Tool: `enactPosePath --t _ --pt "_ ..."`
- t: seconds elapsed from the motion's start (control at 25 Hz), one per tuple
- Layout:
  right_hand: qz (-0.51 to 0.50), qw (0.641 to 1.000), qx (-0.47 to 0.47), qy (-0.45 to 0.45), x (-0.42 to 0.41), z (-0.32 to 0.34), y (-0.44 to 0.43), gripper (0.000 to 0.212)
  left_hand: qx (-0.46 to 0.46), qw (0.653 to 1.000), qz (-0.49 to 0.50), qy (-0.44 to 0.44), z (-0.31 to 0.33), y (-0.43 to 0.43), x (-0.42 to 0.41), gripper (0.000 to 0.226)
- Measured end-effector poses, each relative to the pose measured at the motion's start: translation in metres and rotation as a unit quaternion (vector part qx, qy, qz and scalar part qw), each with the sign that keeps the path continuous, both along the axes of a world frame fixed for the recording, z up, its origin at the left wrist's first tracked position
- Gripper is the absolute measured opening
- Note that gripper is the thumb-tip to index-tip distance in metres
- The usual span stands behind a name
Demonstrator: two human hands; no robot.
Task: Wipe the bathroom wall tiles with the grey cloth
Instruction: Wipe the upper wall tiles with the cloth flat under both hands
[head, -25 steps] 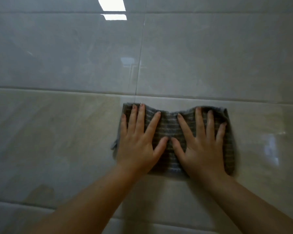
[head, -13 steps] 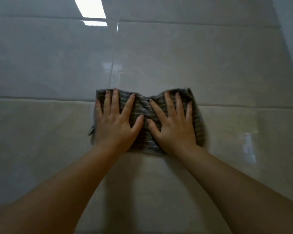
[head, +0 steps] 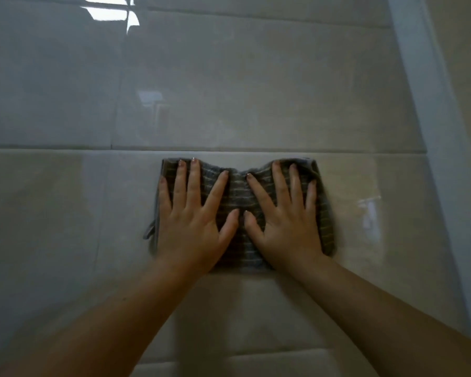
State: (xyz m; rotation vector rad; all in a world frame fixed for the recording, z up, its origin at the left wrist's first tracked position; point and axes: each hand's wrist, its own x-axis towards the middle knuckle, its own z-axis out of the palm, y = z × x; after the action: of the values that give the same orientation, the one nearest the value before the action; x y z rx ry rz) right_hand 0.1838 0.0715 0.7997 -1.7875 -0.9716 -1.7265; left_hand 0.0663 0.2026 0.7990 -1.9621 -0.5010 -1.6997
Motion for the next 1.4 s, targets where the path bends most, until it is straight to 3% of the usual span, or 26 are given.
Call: enactPosePath --t 0.24,0.36,0.52,0.64,0.8,1.0,1.12,1.4 --pt "-0.016 0.996 0.045 0.069 0.048 0.057 -0.057 0.067 -0.04 0.999 -0.03 -0.009 0.057 -0.066 0.054 0.072" --pt "-0.024 0.994 0.073 0.073 0.062 0.017 -0.075 0.069 -0.008 0.999 -0.041 -0.004 0.018 -0.083 0.073 0.069" --pt "-0.02 0.999 0.024 0.027 0.069 -0.025 -0.079 0.066 0.027 0.999 -0.021 0.016 -0.019 -0.078 0.071 0.07" --pt "-0.012 0.999 0.011 0.028 0.08 0.019 -0.093 0.064 0.005 1.0 -0.015 0.003 0.022 -0.097 0.084 0.071" --pt "-0.029 0.993 0.055 0.104 0.11 0.062 -0.128 0.069 -0.017 0.999 -0.03 -0.003 0.068 -0.138 0.123 0.07" --pt "-0.03 0.989 0.101 0.104 0.124 0.002 -0.145 0.068 0.028 0.998 -0.055 0.011 0.019 -0.159 0.146 0.07" --pt "-0.046 0.994 0.073 0.069 0.122 -0.037 -0.138 0.063 0.053 0.997 -0.043 0.024 -0.006 -0.15 0.14 0.071" --pt "-0.036 0.988 0.031 0.145 0.13 0.056 -0.161 0.063 0.006 0.999 -0.048 0.008 0.069 -0.164 0.147 0.07"
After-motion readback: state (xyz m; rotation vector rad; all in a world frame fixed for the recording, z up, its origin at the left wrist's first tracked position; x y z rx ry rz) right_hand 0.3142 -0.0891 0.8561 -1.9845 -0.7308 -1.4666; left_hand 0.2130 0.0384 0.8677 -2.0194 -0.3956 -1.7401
